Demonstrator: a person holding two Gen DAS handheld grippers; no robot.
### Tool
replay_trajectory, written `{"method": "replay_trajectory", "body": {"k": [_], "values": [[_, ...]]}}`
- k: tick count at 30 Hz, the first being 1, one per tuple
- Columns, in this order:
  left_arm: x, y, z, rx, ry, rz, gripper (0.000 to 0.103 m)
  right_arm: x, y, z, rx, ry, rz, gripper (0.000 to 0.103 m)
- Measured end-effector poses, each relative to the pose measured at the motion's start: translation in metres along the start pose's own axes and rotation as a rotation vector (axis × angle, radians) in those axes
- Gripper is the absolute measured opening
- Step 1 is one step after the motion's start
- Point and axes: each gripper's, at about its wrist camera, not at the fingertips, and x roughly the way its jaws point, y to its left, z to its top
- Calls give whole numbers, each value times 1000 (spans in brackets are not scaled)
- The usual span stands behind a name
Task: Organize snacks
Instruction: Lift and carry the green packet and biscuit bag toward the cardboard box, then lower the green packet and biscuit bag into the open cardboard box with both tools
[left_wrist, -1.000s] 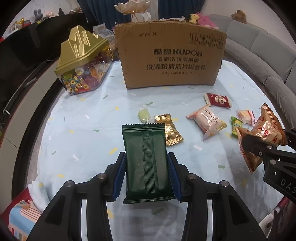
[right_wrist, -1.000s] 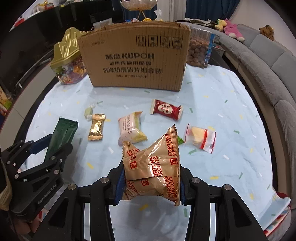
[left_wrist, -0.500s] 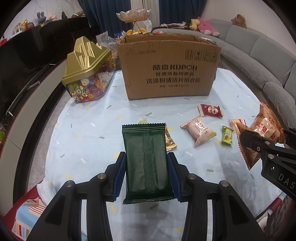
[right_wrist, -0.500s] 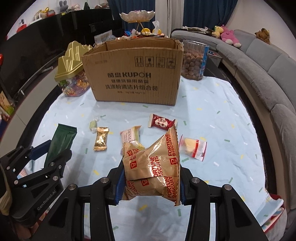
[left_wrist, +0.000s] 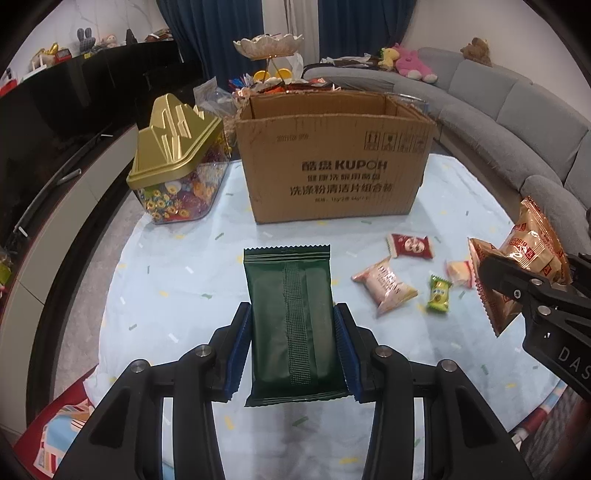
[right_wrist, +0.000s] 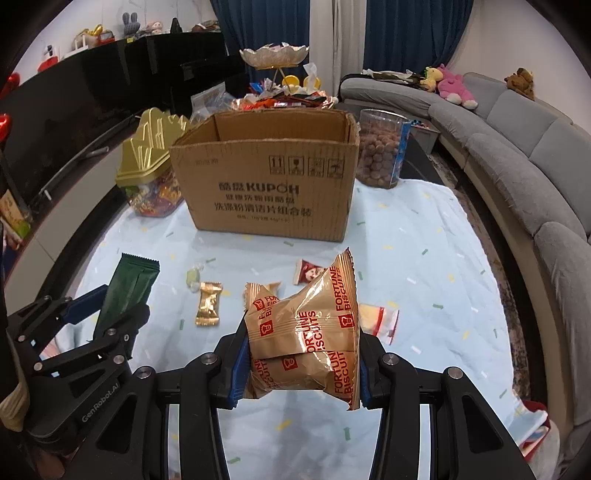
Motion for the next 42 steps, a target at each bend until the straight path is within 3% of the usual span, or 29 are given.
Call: {"method": "replay_trajectory", "body": {"k": [42], "values": [[-28,4,124,3,-141,-26,43,-33,-13,108,14,-161,-8,46]]}}
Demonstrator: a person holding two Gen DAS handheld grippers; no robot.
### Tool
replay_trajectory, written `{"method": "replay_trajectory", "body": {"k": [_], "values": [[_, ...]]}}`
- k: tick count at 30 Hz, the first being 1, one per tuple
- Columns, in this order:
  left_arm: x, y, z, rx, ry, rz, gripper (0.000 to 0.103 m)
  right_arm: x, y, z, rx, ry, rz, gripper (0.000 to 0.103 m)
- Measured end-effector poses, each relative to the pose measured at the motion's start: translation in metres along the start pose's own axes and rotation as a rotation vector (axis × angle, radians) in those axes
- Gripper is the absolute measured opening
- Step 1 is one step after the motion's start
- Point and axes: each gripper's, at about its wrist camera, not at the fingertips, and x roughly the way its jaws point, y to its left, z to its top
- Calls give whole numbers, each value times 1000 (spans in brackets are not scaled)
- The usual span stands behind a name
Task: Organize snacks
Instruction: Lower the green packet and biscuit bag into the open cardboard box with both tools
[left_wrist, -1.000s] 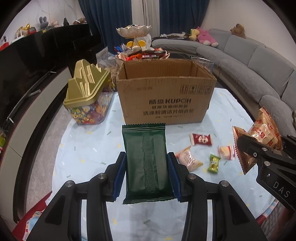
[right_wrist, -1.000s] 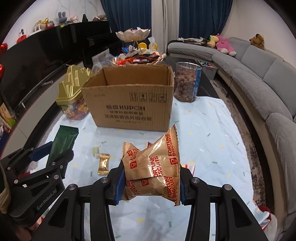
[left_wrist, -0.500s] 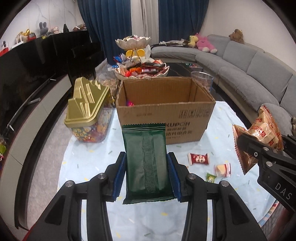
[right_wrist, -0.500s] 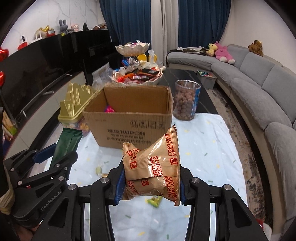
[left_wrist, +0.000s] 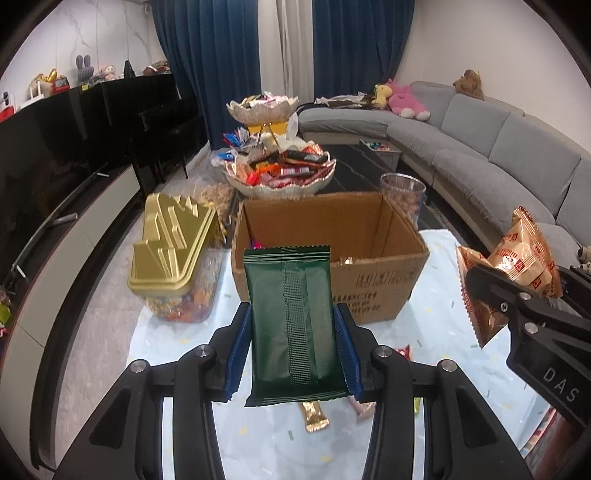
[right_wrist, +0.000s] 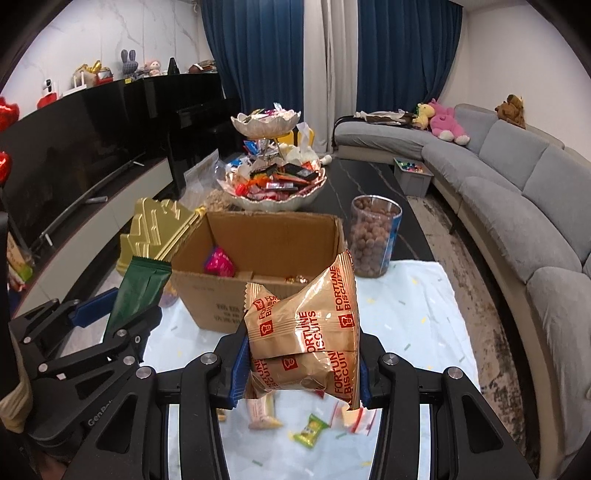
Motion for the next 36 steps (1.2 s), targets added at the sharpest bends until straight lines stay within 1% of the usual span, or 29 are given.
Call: {"method": "replay_trajectory", "body": {"k": [10,19,36], "values": [[10,2,27,12,-11,-8,43,2,1,28,0,-33,-3,46],[28,5,50,21,-17,-13,43,9,6,49,-13,-55,-3,46],[68,15,73,6,9,-40,44,50,7,76,-21,-24,-2,46]]}}
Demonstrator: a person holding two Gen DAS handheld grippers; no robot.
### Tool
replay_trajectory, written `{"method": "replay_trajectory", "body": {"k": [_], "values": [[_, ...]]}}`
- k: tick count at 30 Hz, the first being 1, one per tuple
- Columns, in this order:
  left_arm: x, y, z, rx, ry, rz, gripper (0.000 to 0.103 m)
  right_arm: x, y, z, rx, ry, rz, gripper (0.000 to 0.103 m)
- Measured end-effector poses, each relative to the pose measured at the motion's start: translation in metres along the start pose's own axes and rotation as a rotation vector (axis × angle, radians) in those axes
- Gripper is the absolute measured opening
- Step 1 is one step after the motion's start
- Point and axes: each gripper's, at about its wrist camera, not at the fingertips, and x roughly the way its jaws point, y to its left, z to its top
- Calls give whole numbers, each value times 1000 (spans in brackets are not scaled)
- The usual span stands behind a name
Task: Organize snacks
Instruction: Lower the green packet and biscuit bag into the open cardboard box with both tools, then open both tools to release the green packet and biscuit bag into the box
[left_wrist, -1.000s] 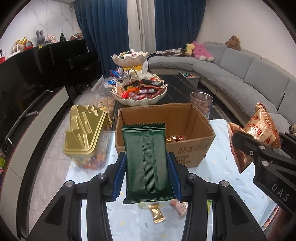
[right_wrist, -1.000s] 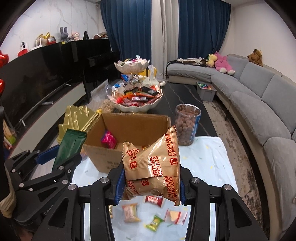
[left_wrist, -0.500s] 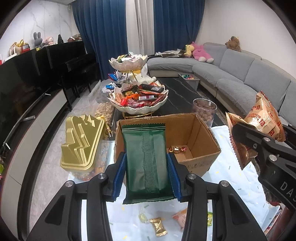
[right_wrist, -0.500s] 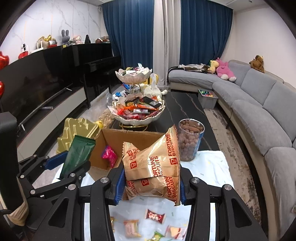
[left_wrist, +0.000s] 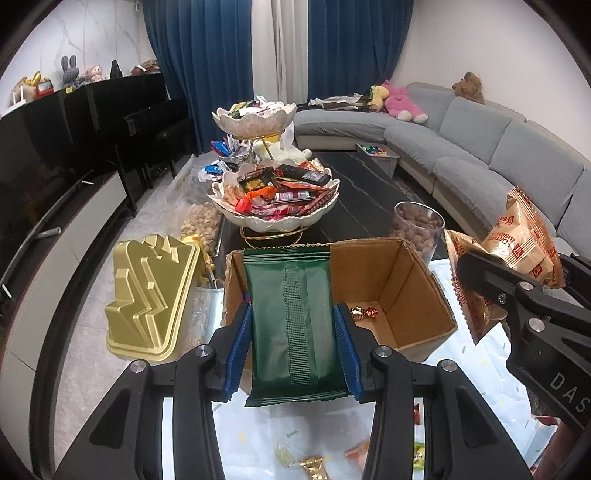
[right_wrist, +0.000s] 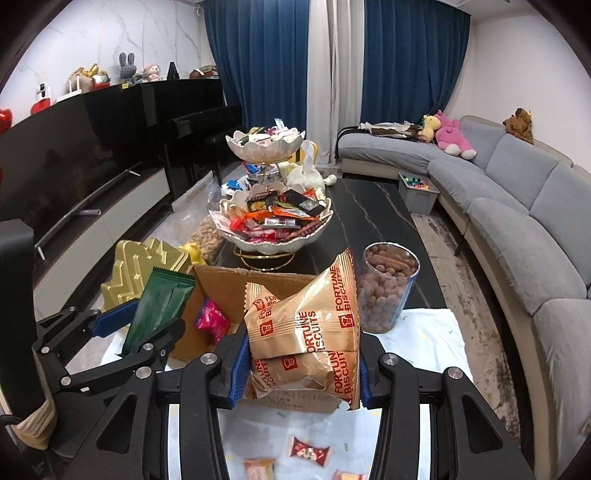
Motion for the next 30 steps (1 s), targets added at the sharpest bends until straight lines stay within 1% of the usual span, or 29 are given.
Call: {"method": "replay_trajectory", "body": {"k": [7,20,30], "values": [[20,3,5,-3,19,-4,44,19,0,5,-2,21,-4,46],[54,2,1,-23,69,-19,44,54,-4,5,32,74,-7,46],[66,4,0,-26,93,-25,44,70,-4,5,22,102,-7,47]]}}
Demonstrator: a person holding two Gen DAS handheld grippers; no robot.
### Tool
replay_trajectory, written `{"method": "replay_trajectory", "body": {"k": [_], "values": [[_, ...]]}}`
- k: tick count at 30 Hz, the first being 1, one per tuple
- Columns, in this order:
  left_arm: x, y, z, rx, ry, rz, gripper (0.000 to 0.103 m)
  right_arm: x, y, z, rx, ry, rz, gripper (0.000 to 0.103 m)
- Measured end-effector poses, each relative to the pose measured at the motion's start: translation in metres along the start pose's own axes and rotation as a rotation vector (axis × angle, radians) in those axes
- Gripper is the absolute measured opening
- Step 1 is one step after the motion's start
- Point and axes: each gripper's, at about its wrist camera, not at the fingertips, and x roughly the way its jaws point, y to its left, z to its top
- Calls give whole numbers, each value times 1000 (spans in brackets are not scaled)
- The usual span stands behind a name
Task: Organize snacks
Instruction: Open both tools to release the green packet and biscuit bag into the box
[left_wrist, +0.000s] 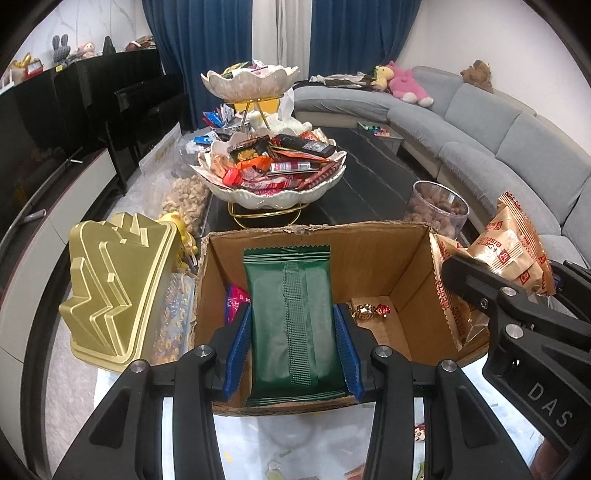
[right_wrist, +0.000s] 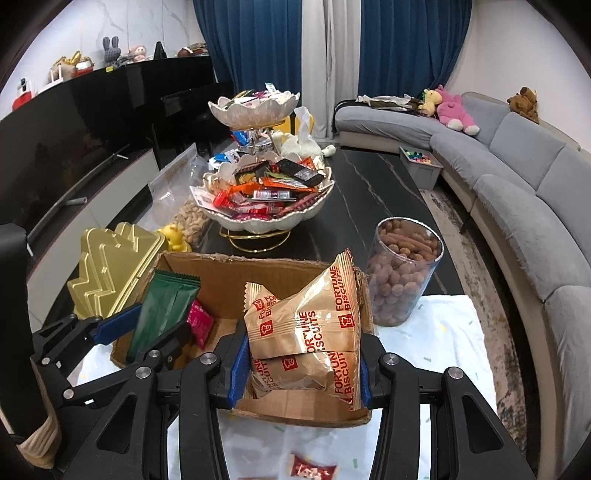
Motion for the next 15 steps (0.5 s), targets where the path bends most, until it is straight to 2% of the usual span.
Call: {"method": "replay_trajectory", "body": {"k": [4,5,6,9,15], "values": [[1,2,1,-5,-1,-2,46,-1,-1,2,3,-7,3,49],[0,2,1,-6,-2,2,51,-1,-1,2,3,-10,2,53],[0,3,1,-7,-3,8,60,-2,-1,3,1,-14,-4,61],[-4,6,1,-19,-14,19,68,-7,-2,4,4,-33,-24,80],[-12,13,2,-39,-25,40,78,-13,-6,8,20,-48,-45,84]]}}
